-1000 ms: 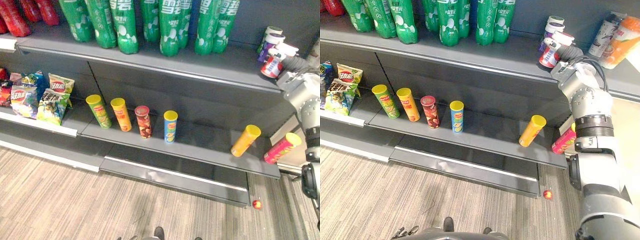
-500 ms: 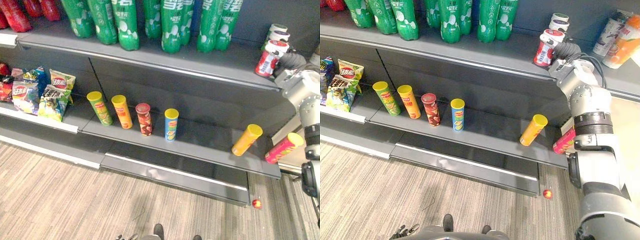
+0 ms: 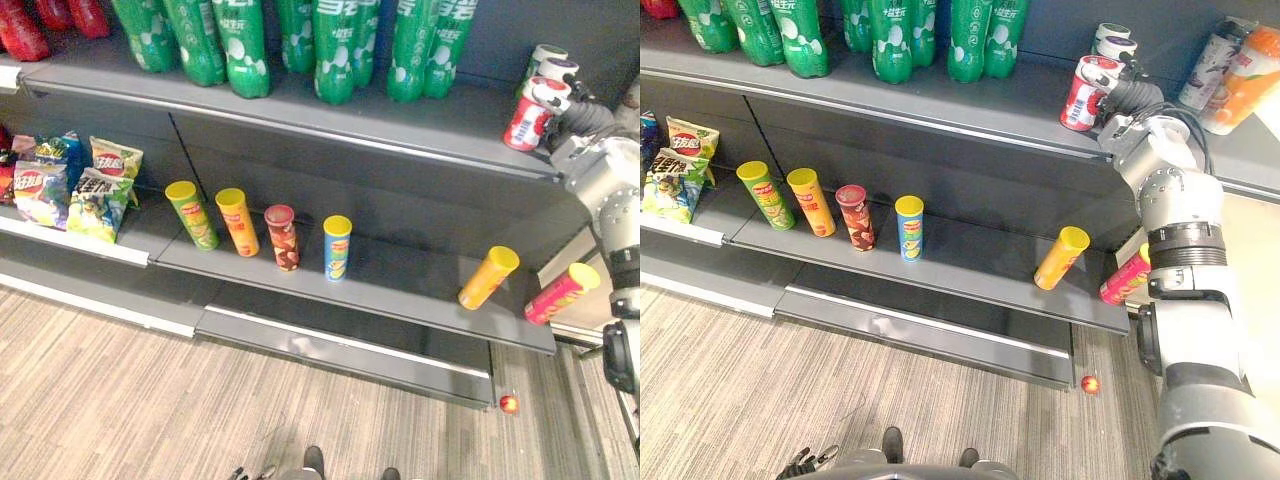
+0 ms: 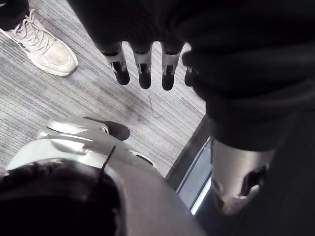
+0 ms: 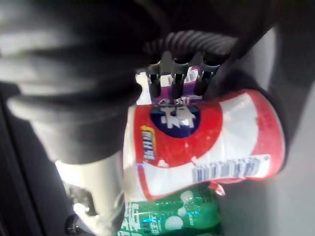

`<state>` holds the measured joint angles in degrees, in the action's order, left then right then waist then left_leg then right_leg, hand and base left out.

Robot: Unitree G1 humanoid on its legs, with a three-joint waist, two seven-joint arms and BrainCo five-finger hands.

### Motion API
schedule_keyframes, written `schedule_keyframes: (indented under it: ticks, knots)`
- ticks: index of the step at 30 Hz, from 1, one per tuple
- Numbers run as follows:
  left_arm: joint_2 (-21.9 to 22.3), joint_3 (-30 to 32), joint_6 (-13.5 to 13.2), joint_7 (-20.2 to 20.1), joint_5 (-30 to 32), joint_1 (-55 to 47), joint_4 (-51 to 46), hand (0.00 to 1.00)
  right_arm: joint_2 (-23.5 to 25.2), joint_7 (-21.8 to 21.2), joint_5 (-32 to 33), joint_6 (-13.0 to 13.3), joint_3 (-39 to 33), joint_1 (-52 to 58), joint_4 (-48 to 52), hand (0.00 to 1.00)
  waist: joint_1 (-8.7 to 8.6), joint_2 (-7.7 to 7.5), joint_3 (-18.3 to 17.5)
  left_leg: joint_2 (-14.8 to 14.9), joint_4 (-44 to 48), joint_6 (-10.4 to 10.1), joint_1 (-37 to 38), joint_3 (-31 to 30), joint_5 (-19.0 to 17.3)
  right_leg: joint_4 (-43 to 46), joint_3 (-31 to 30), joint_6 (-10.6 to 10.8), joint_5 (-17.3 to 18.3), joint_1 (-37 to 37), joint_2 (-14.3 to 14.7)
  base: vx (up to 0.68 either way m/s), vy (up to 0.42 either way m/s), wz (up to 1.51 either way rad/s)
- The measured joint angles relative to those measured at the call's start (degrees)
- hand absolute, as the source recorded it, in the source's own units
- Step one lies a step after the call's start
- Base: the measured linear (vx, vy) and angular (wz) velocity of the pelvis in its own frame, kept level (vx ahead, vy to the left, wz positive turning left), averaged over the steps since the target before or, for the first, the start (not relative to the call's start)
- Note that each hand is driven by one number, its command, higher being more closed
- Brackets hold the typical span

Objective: Put the gum and the chips on the shelf.

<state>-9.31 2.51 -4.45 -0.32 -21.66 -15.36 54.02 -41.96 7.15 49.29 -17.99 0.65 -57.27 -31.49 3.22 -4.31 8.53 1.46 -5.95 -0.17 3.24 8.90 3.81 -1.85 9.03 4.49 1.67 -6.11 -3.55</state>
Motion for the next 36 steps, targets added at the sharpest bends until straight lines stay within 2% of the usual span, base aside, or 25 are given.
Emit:
schedule_keyframes:
  ticks: [4, 6, 11, 17, 23, 28, 32, 36]
  knots:
    - [0.0, 0.1, 0.0, 0.0, 0.0, 0.0, 0.0, 0.0, -1.1, 1.5, 0.0, 2.0, -0.3, 0.0, 4.1, 0.0, -0.24, -0.04, 0.0, 0.3, 0.0, -0.1, 0.2, 0.6, -0.1, 0.0, -0.5, -0.1, -0.1, 0.0, 0.3, 0.0, -0.011, -0.07]
    - [0.0, 0.1, 0.0, 0.0, 0.0, 0.0, 0.0, 0.0, -1.1, 2.0, 0.0, 2.0, -0.3, 0.0, 5.9, 0.0, -0.2, -0.04, 0.0, 0.5, 0.0, -0.3, 0.4, 1.3, -0.2, 0.0, -1.2, -0.3, -0.2, 0.2, 0.5, -0.01, -0.016, -0.17]
    - [-0.2, 0.1, 0.0, 0.0, 0.1, -0.1, 0.4, 0.0, -1.1, 2.3, 0.0, 2.1, -0.5, 0.3, 9.1, 0.0, -1.58, -0.09, -0.1, 0.7, 0.0, -0.4, 0.3, 1.9, -0.2, 0.1, -1.9, -0.3, -0.2, 0.7, 0.6, 0.0, -0.007, -0.09]
    - [-0.4, 0.1, -0.3, -0.1, 0.3, 0.0, 0.5, 0.0, -1.1, 2.2, 0.0, 2.3, -2.6, 4.3, 12.8, 0.0, -1.59, -0.45, -0.3, 1.0, 0.0, -0.4, 0.4, 2.8, -0.2, 0.1, -2.6, -0.6, -0.4, 0.8, 0.8, 0.01, -0.004, -0.06]
    - [-0.4, 0.1, -0.5, 0.0, 0.4, 0.0, 0.8, 0.0, -1.1, 2.4, -4.6, 8.3, -5.4, 7.7, 22.0, 0.0, -1.95, -0.58, -0.5, 1.0, 0.0, -0.5, 0.4, 2.9, -0.2, 0.1, -2.6, -0.6, -0.4, 0.9, 0.8, 0.0, 0.0, 0.0]
    - [-0.8, 0.2, -0.6, -0.1, 0.4, -0.1, 2.2, 0.0, -0.6, 2.1, -5.7, 11.6, -7.7, 14.2, 35.2, 0.0, -2.28, -1.39, -2.4, 1.1, 0.0, -0.9, 0.4, 3.1, -0.5, 0.0, -2.9, -0.6, -0.4, 1.0, 0.9, 0.02, -0.001, -0.01]
    - [-1.3, 0.3, -0.6, 0.0, 0.4, -0.2, 3.1, 0.0, 5.5, -1.4, -6.9, 14.9, -8.3, 24.3, 48.3, 0.0, -3.28, -2.11, -3.0, 1.3, 0.0, -1.0, 0.6, 3.4, -0.6, 0.1, -3.4, -0.6, -0.4, 1.1, 1.1, 0.0, -0.004, -0.06]
    - [-1.3, 0.2, -0.5, 0.1, 0.6, -0.2, 3.2, 0.0, 12.6, -5.7, -10.5, 16.3, -4.6, 33.6, 52.0, 0.0, -3.26, -2.06, -3.6, 1.3, 0.0, -1.4, 0.8, 3.6, -0.9, 0.2, -3.6, -0.7, -0.3, 1.1, 1.1, -0.01, 0.0, -0.02]
